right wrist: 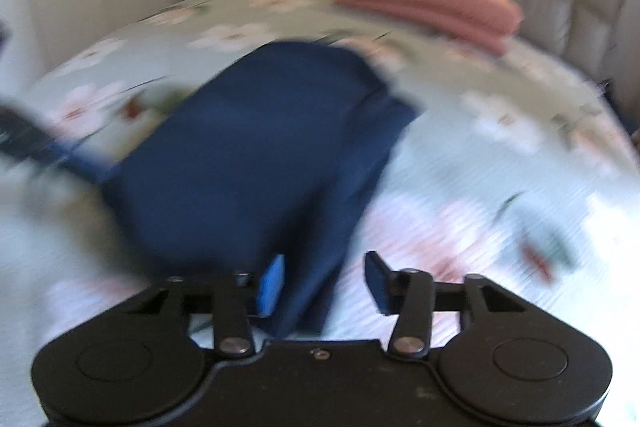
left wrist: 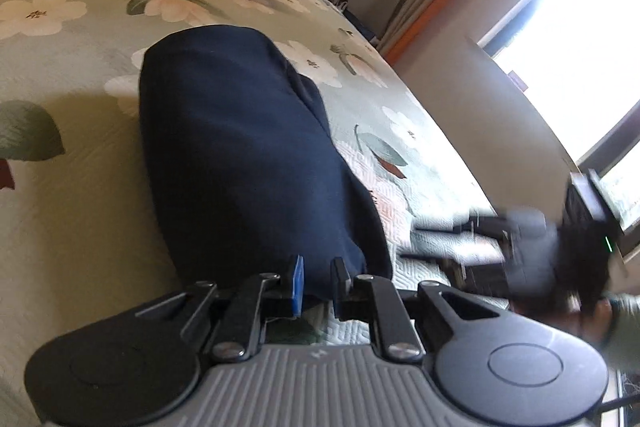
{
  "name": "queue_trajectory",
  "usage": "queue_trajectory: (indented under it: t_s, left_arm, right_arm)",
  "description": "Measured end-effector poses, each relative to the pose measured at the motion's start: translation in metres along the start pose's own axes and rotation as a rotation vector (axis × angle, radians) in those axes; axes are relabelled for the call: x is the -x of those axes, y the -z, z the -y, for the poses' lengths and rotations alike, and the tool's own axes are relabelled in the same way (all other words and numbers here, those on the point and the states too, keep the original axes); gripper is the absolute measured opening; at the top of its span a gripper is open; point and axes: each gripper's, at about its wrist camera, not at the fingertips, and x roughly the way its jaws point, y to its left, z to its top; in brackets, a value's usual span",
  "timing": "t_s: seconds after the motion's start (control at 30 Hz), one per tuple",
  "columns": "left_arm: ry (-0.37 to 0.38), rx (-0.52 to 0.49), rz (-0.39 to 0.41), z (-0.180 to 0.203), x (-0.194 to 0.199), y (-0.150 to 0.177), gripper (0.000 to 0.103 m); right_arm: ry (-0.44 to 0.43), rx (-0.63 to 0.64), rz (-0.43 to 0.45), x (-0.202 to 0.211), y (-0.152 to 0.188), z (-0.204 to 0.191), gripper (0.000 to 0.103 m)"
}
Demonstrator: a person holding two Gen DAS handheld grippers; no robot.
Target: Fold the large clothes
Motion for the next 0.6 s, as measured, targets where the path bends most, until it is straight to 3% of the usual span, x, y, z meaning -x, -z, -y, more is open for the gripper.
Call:
queue_trajectory:
  t_s: [0.03, 0.1, 0.17, 0.23, 0.27, 0.3, 0.4, 0.47, 0.53, 0.6]
  left_arm:
    - [0.002, 0.012, 0.007, -0.001, 0.001, 0.001, 0.015]
    - [0.006, 0.042, 0.023, -0.007, 0.008, 0.006, 0.015]
    - [-0.002, 0.059, 0.034, -0.012, 0.014, 0.015, 0.015]
    - [-0.011, 0.062, 0.036, -0.011, 0.016, 0.017, 0.015]
    - [-0.011, 0.055, 0.04, -0.009, 0.011, 0.013, 0.015]
    - [-0.011, 0.046, 0.048, -0.008, 0.01, 0.01, 0.015]
    - [-0.008, 0.031, 0.079, -0.007, 0.0, -0.001, 0.021]
    - [0.006, 0.053, 0.047, -0.017, -0.024, -0.002, 0.02]
    - [0.038, 0.059, 0.005, -0.021, -0.045, 0.0, 0.02]
    - [0.026, 0.015, -0.019, -0.013, -0.054, 0.002, 0.02]
  right_arm:
    - [-0.06, 0.003, -0.025, -0.003, 0.005, -0.008, 0.035]
    - [-0.132, 0.024, -0.071, -0.018, 0.011, -0.025, 0.033]
    - [-0.156, 0.036, -0.111, -0.035, 0.013, -0.035, 0.019]
    - [-0.04, 0.019, -0.105, -0.05, 0.005, -0.028, 0.012]
    - [0.007, -0.034, -0.086, -0.051, 0.0, -0.014, 0.01]
    - [0.038, -0.116, -0.072, -0.051, -0.007, 0.006, 0.0]
    - [0.075, -0.286, -0.068, -0.052, -0.015, 0.053, 0.0]
    - [0.107, -0.261, -0.103, -0.055, -0.013, 0.058, 0.0]
    - [0.229, -0.173, -0.126, -0.048, -0.002, 0.058, 0.0]
    - [0.331, -0.202, -0.149, -0.038, 0.004, 0.078, 0.002]
